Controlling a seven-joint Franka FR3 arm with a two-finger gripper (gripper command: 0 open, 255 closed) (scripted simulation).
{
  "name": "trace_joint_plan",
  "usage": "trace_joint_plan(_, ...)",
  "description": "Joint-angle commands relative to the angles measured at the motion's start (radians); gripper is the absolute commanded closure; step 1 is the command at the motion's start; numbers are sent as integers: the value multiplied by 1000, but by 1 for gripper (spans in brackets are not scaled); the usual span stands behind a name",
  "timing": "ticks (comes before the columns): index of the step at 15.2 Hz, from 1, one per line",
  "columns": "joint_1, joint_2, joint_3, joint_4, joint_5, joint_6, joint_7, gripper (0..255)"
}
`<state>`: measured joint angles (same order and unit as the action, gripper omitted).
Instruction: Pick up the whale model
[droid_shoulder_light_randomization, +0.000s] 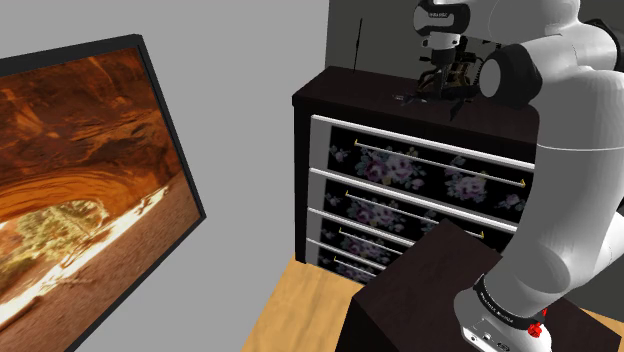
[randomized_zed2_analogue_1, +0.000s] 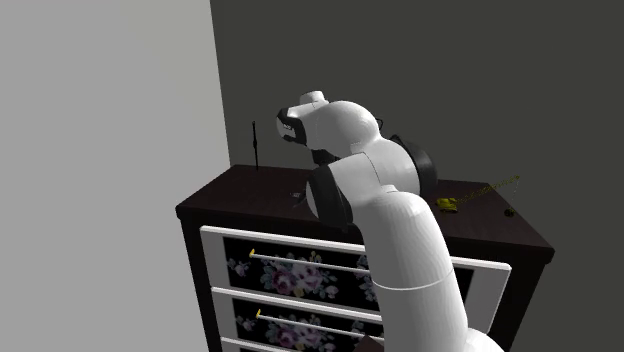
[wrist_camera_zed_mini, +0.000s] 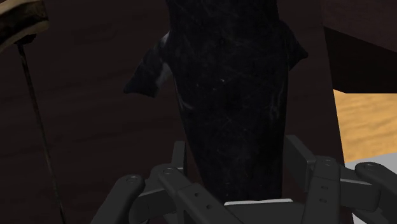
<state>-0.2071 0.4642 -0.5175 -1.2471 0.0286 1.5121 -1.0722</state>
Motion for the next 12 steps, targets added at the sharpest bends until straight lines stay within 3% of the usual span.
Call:
trace_joint_plan(1,0,0,0,-3,0,3,0,255)
trace_joint_plan(9,0,2,0,0,1,1,1,255)
trace_joint_plan(12,-9,11,0,56,4,-44,-6,255)
